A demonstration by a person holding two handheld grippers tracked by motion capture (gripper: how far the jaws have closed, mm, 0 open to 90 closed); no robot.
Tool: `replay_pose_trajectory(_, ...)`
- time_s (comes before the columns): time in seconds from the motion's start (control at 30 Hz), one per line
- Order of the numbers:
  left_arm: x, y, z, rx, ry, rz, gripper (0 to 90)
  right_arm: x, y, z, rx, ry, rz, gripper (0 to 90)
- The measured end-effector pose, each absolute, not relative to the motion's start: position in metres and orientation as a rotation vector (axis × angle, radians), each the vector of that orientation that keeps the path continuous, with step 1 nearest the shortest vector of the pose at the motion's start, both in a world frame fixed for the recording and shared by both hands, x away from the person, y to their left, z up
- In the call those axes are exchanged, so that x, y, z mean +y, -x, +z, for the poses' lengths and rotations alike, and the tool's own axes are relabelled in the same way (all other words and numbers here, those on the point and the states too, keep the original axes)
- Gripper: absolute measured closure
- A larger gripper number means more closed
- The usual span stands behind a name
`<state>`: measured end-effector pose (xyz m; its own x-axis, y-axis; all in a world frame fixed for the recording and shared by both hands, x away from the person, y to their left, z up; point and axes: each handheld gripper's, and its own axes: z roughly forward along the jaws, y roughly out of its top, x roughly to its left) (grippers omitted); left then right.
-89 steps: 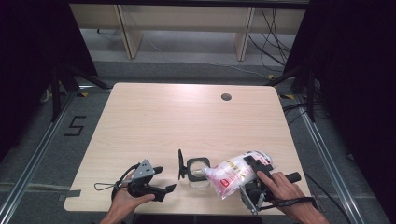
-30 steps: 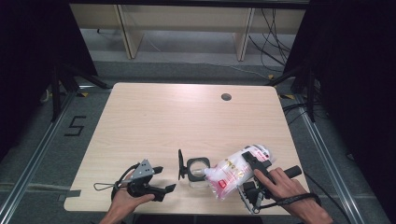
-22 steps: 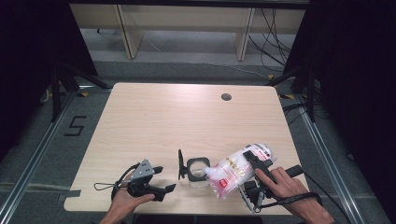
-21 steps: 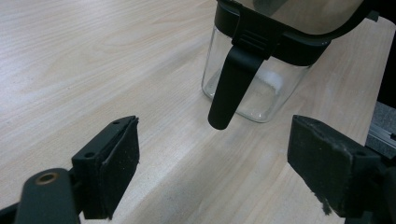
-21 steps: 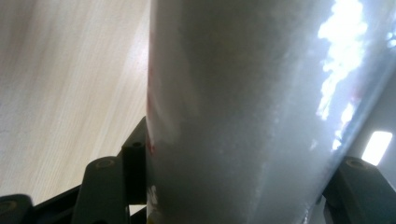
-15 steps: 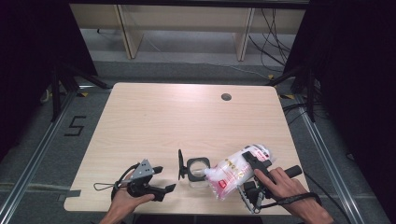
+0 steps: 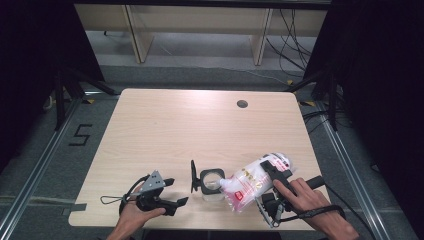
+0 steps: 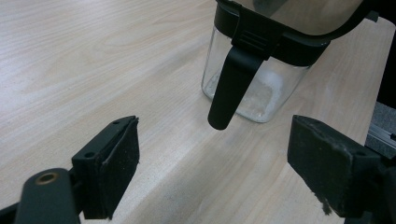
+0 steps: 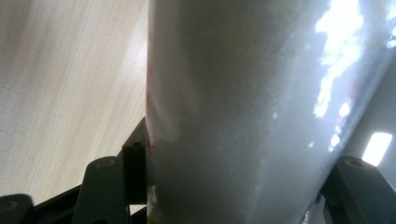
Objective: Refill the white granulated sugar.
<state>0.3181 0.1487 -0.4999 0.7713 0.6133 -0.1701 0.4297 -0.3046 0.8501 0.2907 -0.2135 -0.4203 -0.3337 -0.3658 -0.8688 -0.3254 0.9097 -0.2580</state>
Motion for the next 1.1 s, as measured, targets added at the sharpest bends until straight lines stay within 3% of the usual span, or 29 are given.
replay_pose_trajectory(1.1, 0.1497, -0.3188, -0.4995, 0.78, -1.962, 0.235, 16.5, -0.2165, -0.2932, -0.4201, 1.963, 0.48, -0.038, 40.0)
